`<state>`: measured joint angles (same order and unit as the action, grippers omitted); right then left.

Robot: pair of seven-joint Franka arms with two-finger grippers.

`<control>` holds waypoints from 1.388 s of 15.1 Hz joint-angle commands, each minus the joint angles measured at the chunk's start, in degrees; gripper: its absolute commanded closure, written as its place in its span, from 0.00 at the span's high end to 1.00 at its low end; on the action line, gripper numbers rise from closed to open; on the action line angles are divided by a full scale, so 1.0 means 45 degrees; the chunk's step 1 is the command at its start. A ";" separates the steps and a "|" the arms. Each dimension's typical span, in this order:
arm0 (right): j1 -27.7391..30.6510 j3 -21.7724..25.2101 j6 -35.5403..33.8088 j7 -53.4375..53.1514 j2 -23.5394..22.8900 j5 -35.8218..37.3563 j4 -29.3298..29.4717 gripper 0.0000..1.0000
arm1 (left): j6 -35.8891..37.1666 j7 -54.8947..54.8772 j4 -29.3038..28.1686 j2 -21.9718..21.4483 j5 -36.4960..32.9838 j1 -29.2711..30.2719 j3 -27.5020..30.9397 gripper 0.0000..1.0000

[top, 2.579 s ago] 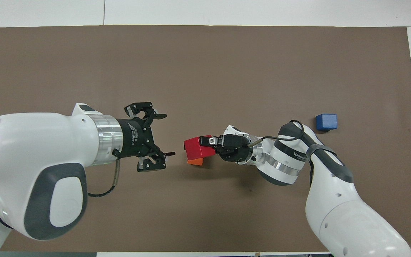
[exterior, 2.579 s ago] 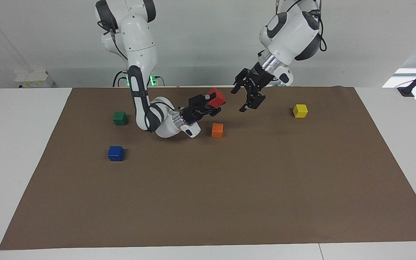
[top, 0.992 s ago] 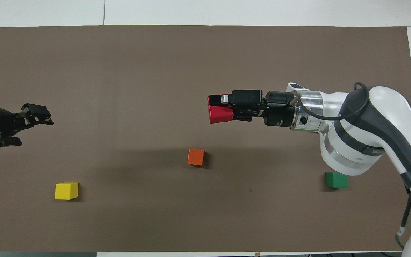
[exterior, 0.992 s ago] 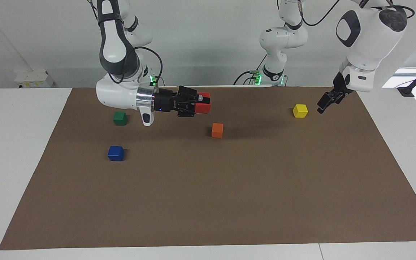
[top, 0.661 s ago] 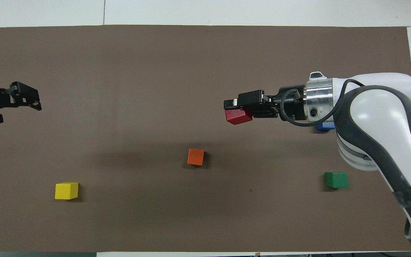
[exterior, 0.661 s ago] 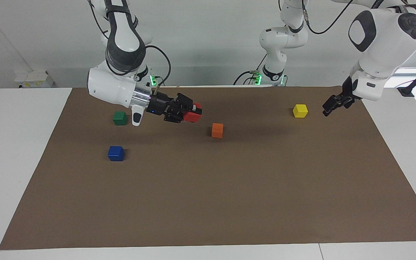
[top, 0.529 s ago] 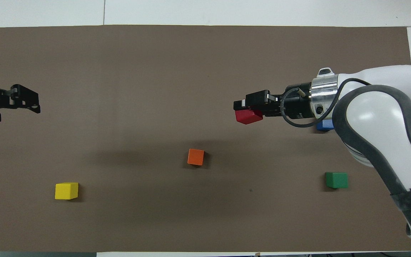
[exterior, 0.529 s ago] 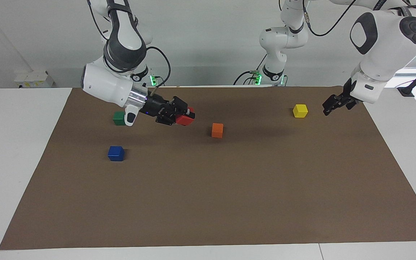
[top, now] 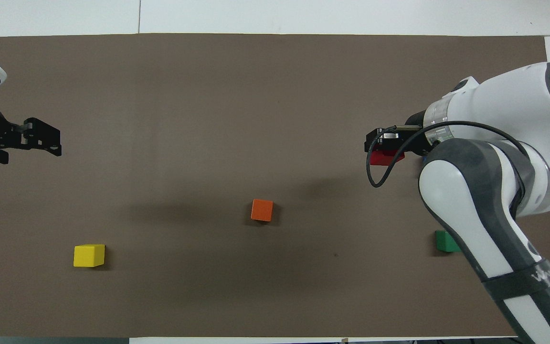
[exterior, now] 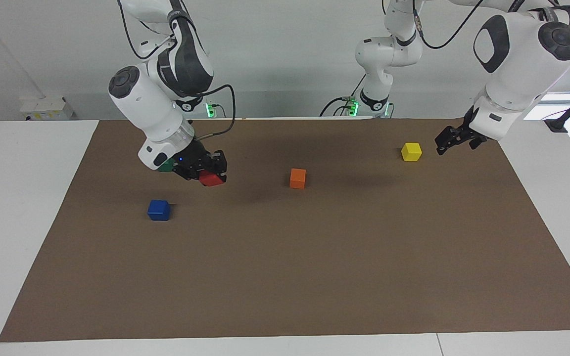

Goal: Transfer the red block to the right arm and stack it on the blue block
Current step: 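Lower the red cube onto the blue cube with the right gripper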

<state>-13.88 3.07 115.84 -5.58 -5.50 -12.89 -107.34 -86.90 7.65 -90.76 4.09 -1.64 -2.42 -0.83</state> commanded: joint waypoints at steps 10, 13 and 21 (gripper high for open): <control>0.1893 -0.0134 0.2354 0.0147 0.0129 0.3742 -0.2686 0.00 | -0.1959 -0.0158 -0.1549 -0.0987 0.0033 -0.0028 0.0029 1.00; 0.1933 -0.0115 0.3707 -0.0904 0.0089 0.4618 -0.3568 0.00 | -0.1959 -0.0275 -0.1510 -0.0968 0.0324 -0.0028 0.0028 1.00; 0.2596 -0.0154 0.5678 -0.1613 0.0167 0.5149 -0.4544 0.00 | -0.2057 -0.0314 -0.1490 -0.0968 0.0990 -0.0087 -0.0167 1.00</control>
<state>-4.07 3.13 136.77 -12.72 -6.13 8.71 -124.29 -94.86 7.13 -96.06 0.84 1.85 -2.65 -1.53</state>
